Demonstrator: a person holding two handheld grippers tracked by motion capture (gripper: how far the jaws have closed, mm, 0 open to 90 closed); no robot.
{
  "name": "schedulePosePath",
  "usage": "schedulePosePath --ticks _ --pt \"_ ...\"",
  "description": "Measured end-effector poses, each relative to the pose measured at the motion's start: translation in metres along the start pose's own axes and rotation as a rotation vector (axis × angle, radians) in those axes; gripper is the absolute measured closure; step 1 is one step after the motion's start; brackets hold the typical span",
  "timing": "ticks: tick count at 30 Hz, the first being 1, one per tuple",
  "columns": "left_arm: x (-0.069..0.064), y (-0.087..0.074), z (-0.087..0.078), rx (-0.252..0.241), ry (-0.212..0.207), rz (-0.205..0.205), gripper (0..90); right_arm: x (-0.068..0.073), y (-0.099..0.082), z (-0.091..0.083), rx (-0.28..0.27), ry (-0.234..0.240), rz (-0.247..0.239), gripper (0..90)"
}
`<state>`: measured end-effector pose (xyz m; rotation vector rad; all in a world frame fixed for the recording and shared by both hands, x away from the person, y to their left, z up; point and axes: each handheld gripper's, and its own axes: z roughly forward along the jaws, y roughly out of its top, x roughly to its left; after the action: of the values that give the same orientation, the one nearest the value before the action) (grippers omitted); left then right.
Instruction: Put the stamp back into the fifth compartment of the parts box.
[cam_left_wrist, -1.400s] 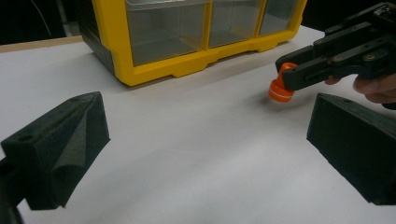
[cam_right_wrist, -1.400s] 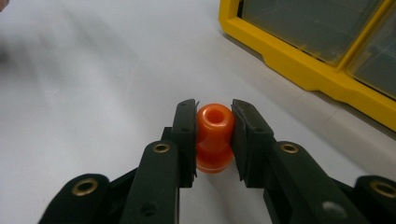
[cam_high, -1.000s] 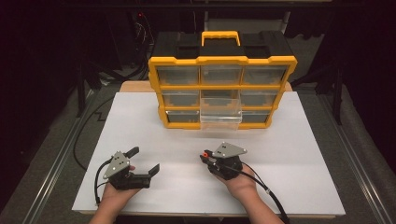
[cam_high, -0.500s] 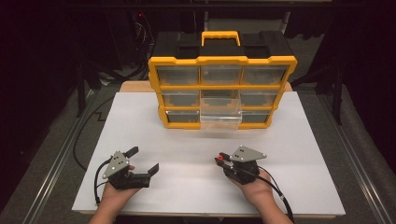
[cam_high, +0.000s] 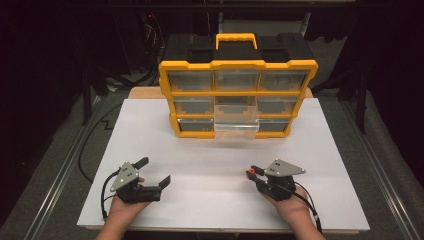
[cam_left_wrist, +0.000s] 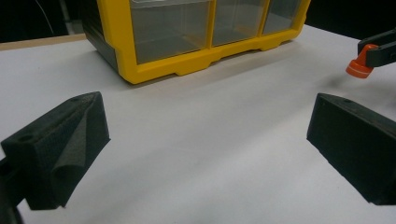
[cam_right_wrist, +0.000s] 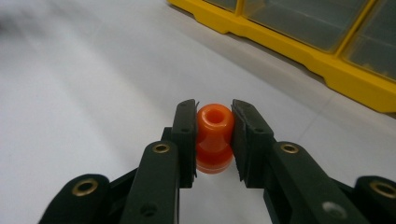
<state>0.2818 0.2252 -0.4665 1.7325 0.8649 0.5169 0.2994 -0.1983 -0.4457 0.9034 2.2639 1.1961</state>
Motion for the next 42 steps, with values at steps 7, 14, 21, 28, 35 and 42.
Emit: schedulePosePath --ticks 7,14,21,28,35,42 --pt "0.0 0.0 -0.001 0.003 0.001 0.0 0.3 -0.011 -0.009 -0.014 -0.007 -0.025 0.019 73.4" --pt "0.001 0.0 0.0 0.003 0.006 -0.002 0.3 -0.019 -0.018 -0.025 -0.006 -0.042 0.031 73.4" --pt "0.0 0.0 -0.001 0.001 0.011 -0.002 0.3 -0.025 -0.023 -0.035 -0.014 -0.052 0.044 73.4" --pt "0.001 -0.001 0.001 0.002 0.014 -0.007 0.3 -0.025 -0.021 -0.034 -0.016 -0.035 0.041 73.4" --pt "0.001 0.0 0.001 -0.008 0.021 -0.021 0.3 -0.026 -0.013 -0.032 0.005 -0.025 0.022 73.5" --pt "0.003 -0.001 0.002 -0.001 0.02 -0.021 0.3 -0.029 -0.003 -0.025 0.073 -0.007 0.031 73.5"
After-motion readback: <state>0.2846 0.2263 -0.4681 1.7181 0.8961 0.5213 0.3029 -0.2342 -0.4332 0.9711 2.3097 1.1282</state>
